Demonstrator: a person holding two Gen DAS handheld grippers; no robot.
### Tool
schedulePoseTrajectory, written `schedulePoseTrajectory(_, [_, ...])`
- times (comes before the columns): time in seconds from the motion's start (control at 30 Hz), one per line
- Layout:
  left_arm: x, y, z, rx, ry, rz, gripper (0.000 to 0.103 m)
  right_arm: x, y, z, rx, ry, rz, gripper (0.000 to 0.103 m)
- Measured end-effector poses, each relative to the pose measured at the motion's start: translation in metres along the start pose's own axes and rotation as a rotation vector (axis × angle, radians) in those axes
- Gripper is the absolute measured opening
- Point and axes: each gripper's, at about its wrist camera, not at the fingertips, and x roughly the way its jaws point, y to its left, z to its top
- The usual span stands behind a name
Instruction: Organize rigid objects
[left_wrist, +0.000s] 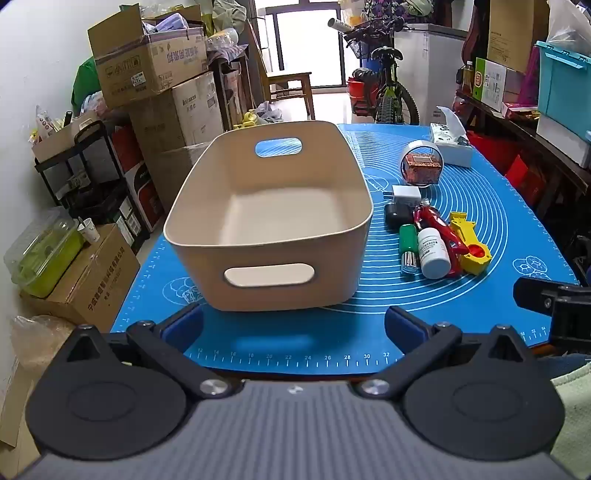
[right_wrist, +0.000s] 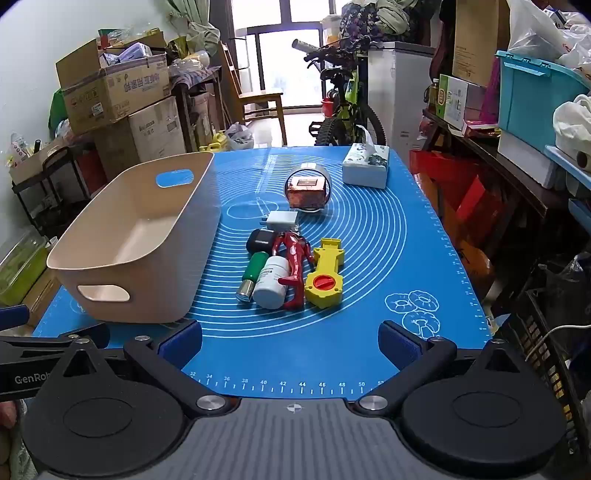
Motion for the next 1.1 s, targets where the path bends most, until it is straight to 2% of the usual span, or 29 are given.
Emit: schedulePoseTrajectory(1.1, [0.0001, 0.0003, -0.0001, 0.002, 0.003, 0.000, 0.103, 0.0000, 0.0006, 0.0016, 0.003, 0.005, 0.000, 0.101])
